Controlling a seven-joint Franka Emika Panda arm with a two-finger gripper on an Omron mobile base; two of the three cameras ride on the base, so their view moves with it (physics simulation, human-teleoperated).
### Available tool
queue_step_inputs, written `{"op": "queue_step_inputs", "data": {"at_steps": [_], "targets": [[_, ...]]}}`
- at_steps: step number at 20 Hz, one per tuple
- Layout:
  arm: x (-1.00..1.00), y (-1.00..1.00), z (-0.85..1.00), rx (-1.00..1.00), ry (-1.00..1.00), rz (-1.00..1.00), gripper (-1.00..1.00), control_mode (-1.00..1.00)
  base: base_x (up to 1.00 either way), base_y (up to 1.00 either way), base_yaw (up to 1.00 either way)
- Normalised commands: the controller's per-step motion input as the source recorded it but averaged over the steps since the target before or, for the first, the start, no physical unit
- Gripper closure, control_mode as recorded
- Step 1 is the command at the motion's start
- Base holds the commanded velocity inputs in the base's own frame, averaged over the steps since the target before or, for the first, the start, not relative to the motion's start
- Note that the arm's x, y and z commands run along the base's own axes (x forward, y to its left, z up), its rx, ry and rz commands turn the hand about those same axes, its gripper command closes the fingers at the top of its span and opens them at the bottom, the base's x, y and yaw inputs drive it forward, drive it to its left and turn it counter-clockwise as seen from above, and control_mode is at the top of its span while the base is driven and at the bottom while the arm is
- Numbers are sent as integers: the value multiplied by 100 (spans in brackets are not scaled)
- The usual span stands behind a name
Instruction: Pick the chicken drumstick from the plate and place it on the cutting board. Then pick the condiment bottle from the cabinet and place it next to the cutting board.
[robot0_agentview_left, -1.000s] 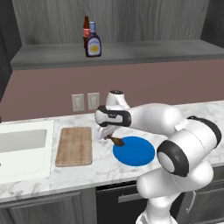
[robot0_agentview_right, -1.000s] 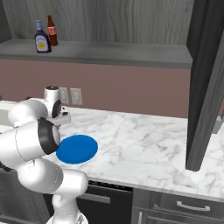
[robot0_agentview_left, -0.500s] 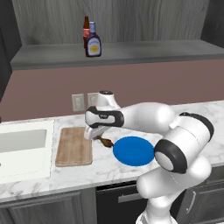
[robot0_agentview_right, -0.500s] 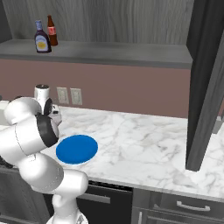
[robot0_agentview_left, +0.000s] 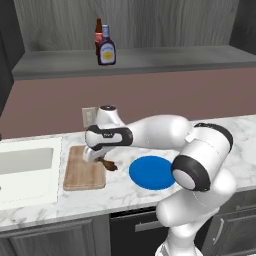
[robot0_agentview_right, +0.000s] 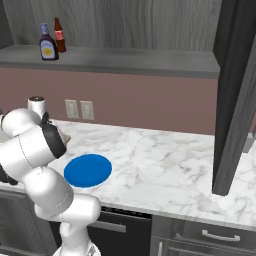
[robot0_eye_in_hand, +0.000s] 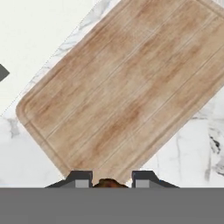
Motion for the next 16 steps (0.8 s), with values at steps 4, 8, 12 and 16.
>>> {"op": "queue_step_inputs", "data": {"at_steps": [4,8,12,16], "targets": [[6,25,0,0,-1,0,100,-100,0,0,0],[16,9,-2,0,-3,0,100,-100,0,0,0],[13,8,-12,0,-4,0,100,-100,0,0,0],[10,12,-18,0,-3,0,100,-100,0,0,0]]}}
